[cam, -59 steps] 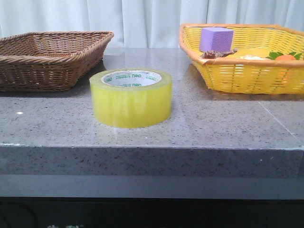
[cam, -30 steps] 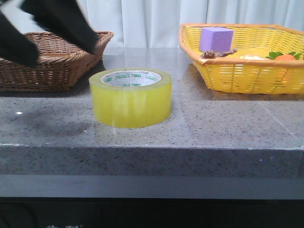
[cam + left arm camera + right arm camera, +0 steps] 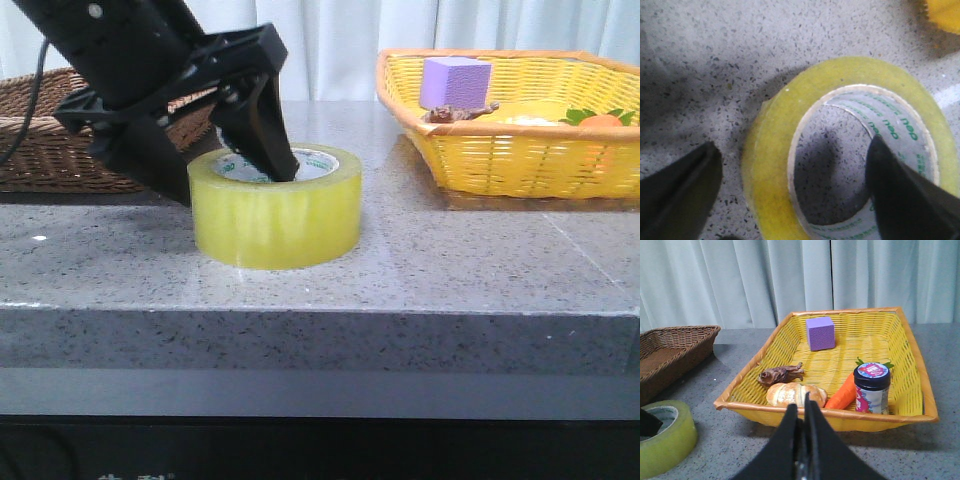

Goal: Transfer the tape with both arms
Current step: 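Reach the left gripper down and grasp the tape roll's rim, then lift the tape roll with the left gripper and lower it into the brown basket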

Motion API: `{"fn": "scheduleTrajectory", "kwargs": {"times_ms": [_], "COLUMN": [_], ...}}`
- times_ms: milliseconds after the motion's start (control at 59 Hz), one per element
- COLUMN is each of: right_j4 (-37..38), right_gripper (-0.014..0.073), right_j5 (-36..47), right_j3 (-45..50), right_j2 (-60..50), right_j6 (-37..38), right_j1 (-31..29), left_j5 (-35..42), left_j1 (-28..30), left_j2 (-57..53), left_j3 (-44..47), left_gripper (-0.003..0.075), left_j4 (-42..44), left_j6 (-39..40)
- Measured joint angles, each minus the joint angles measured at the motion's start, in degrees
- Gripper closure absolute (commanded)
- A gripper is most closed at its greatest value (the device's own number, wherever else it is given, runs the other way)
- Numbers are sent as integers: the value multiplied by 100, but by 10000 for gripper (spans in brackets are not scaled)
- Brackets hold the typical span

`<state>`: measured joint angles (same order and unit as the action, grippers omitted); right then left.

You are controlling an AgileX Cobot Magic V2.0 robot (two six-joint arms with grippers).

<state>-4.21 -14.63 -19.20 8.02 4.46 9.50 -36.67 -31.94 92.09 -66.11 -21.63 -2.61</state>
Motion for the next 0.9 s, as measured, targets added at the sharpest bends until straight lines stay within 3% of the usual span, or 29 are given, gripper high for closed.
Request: {"fn": "scheduleTrajectory", "kwargs": {"times_ms": [186,271,458,695,898], "right_j4": [0,0,0,0,0], "right_gripper": [684,684,684,684,684], "right_j5": [0,0,0,0,0], "right_j3": [0,0,0,0,0], "right_j2": [0,0,0,0,0], "right_j6": [0,0,0,0,0], "right_j1": [0,0,0,0,0], "left_j5": [-19,-57,-441,-1003,-934], "left_j1": [0,0,0,59,701], "left_j2": [15,15,29,-15,-61], "left_j3": [-38,-85,-431,-1620,-2410], "left_gripper": [577,648,657,657,657], "left_j4": [26,69,218,826,1329], "left_j6": [-11,-56,-56,-56,-56]}}
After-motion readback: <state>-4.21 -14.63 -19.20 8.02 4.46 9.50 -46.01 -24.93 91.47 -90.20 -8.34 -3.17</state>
